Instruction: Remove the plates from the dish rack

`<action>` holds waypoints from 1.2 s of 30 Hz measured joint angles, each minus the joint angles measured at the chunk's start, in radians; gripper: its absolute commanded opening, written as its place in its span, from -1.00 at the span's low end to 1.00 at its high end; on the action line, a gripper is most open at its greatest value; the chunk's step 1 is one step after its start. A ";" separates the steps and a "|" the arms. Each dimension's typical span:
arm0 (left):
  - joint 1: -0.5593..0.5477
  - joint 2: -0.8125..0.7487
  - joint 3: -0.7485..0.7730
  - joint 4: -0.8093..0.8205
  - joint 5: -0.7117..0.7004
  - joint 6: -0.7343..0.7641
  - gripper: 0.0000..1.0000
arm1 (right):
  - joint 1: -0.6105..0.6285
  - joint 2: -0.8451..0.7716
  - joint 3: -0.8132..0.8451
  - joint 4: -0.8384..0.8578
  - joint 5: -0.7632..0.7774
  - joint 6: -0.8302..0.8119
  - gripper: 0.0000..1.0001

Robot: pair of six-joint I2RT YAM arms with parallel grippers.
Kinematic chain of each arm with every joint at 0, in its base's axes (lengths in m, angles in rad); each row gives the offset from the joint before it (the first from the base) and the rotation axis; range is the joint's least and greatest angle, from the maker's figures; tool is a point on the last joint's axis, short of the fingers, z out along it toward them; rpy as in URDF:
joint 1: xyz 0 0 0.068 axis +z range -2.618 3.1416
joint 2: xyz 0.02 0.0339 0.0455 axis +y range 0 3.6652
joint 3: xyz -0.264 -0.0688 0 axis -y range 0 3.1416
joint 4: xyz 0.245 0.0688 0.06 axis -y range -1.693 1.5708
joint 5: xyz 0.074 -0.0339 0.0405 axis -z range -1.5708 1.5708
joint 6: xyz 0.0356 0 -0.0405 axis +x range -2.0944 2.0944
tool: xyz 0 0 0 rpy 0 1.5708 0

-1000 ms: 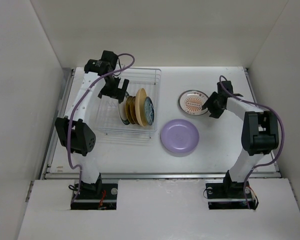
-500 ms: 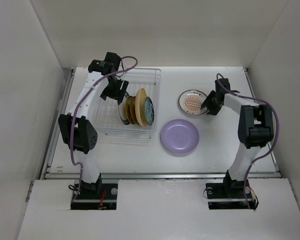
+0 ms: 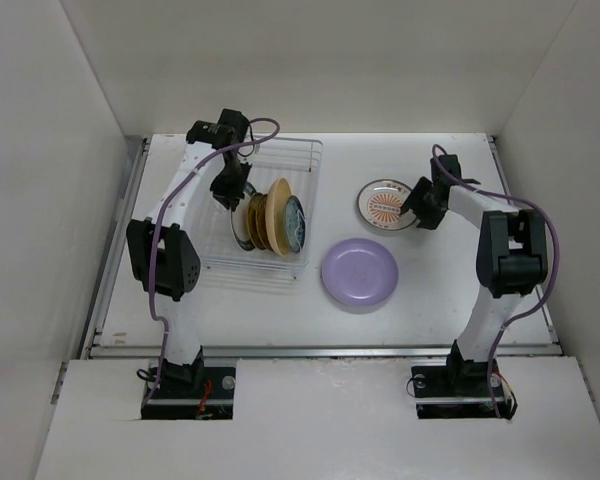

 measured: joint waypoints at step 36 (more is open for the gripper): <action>-0.007 -0.321 0.239 0.135 0.077 -0.065 -1.00 | 0.280 -0.312 0.088 0.359 -0.686 -0.091 0.79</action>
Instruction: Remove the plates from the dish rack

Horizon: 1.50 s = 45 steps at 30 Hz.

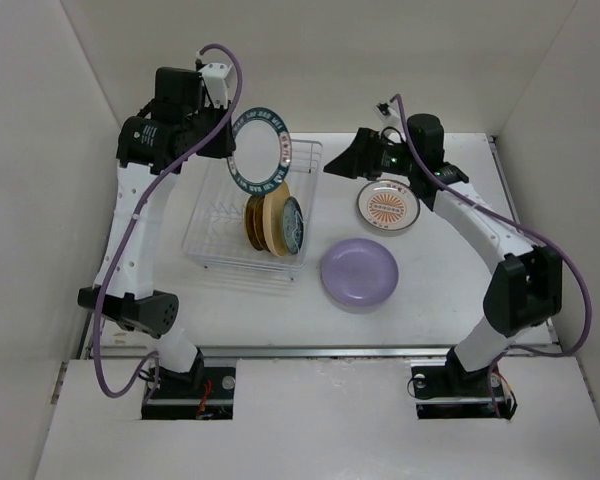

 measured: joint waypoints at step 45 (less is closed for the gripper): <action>0.013 0.154 -0.278 -0.032 -0.112 0.079 0.10 | -0.293 0.017 -0.177 -0.170 0.542 0.223 -1.00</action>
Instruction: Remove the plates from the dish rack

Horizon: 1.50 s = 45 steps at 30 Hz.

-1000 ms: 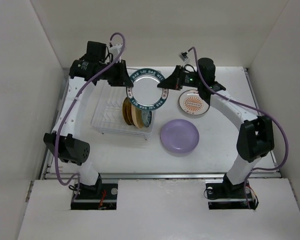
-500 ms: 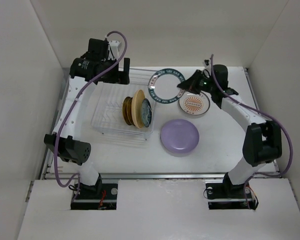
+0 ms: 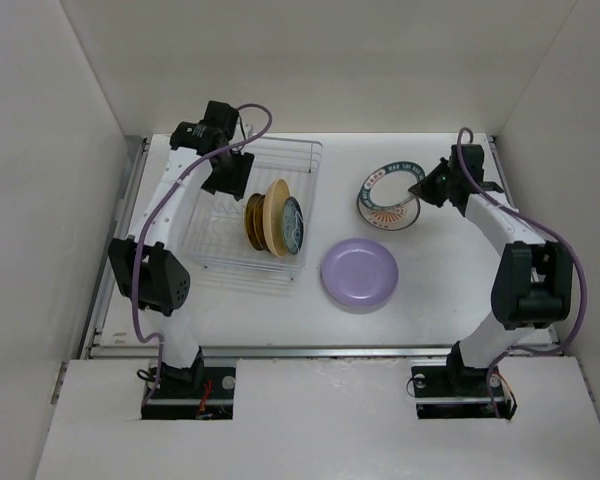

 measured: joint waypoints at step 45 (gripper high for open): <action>-0.014 0.085 -0.046 -0.046 0.075 0.039 0.25 | -0.011 0.299 0.130 -0.219 0.103 -0.122 0.61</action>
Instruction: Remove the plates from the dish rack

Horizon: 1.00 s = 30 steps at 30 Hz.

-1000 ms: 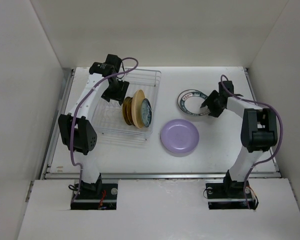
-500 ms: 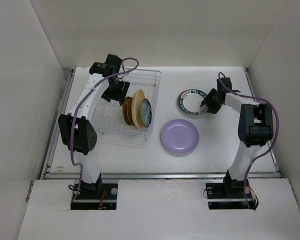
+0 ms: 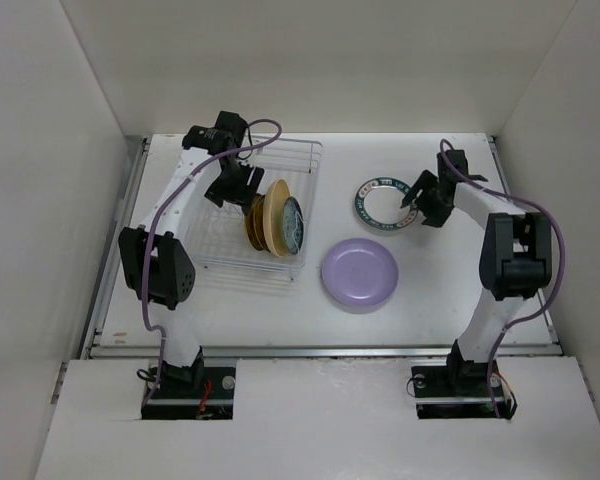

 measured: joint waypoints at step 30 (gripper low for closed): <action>-0.025 0.152 0.060 -0.031 0.021 -0.063 -1.00 | 0.012 -0.300 -0.042 -0.060 0.017 -0.057 0.61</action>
